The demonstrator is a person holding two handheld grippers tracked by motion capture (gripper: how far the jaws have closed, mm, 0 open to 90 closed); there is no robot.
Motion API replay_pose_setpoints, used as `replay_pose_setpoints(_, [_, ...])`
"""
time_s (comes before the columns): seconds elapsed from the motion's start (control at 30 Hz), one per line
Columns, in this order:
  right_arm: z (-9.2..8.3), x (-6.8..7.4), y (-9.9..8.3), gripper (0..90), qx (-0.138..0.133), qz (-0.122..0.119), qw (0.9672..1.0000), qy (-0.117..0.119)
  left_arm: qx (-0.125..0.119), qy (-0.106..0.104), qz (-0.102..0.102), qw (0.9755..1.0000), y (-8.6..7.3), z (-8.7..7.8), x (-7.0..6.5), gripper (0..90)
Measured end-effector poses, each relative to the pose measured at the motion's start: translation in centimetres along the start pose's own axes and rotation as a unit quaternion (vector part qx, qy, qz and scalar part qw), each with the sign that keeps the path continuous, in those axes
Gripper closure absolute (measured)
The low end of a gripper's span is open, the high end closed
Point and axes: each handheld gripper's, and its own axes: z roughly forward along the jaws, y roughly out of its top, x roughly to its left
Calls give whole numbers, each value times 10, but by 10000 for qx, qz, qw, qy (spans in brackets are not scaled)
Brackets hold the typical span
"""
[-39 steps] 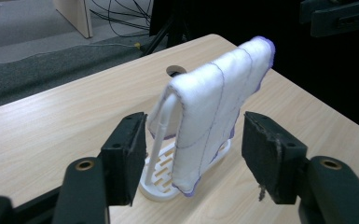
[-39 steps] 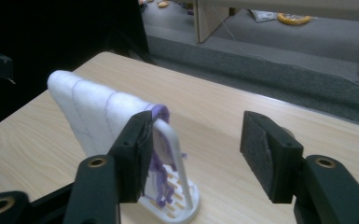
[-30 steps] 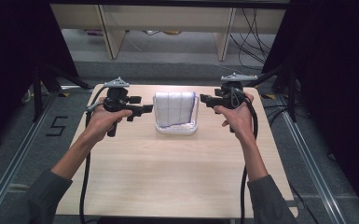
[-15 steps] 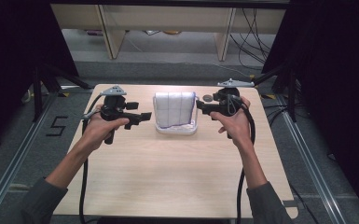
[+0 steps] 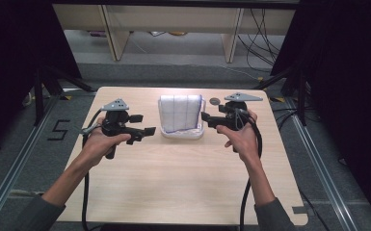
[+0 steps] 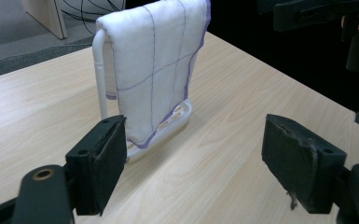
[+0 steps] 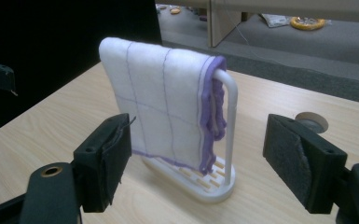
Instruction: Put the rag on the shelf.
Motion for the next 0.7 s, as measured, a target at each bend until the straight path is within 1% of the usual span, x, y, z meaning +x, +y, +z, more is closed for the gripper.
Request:
replay_pose_setpoints(0.03, [-1,1,-2,245,34,28,10000,17,-3,-14,27,10000,-2,-1,-1,218])
replay_pose_setpoints(0.07, [-1,1,-4,245,14,-20,10000,22,24,47,72,10000,-3,-2,-2,218])
replay_pose_setpoints(0.13, [-2,3,-8,245,10,-36,10000,22,-8,56,101,9999,-7,-3,-4,218])
replay_pose_setpoints(0.17, [-3,4,-11,243,35,-31,10000,6,-1,21,88,10000,-8,-4,-5,218])
replay_pose_setpoints(0.2, [-4,5,-13,243,59,-42,10000,41,36,48,113,9999,-10,-5,-6,218])
replay_pose_setpoints(0.23, [-5,6,-15,242,25,-95,10000,20,16,6,105,9999,-13,-6,-6,218])
replay_pose_setpoints(0.27, [-5,6,-17,241,61,-141,9998,93,42,-4,101,9999,-15,-7,-7,218])
replay_pose_setpoints(0.3, [-7,8,-20,241,73,-55,9999,103,54,-2,100,9999,-17,-8,-8,218])
replay_pose_setpoints(0.33, [-9,10,-22,241,68,-15,9999,98,85,-16,101,9999,-19,-9,-9,218])
replay_pose_setpoints(0.37, [-10,11,-25,241,59,4,9999,120,55,-37,97,9999,-21,-9,-10,218])
replay_pose_setpoints(0.4, [-9,11,-27,241,47,-103,9999,129,45,-41,107,9999,-23,-10,-11,218])
replay_pose_setpoints(0.43, [-9,12,-29,241,93,-75,9998,142,71,-55,110,9999,-25,-11,-12,217])
replay_pose_setpoints(0.47, [-9,12,-32,240,94,-156,9998,102,56,-72,115,9999,-27,-12,-12,218])
replay_pose_setpoints(0.53, [-11,14,-36,240,163,-72,9997,150,55,-70,126,9999,-30,-13,-13,218])
replay_pose_setpoints(0.63, [-10,15,-43,239,123,-179,9996,182,39,-102,116,9999,-37,-15,-15,218])
replay_pose_setpoints(0.67, [-11,16,-44,238,225,-100,9994,246,67,-105,106,9999,-40,-15,-16,217])
replay_pose_setpoints(0.7, [-11,17,-46,237,205,-139,9994,230,68,-151,119,9998,-43,-14,-15,218])
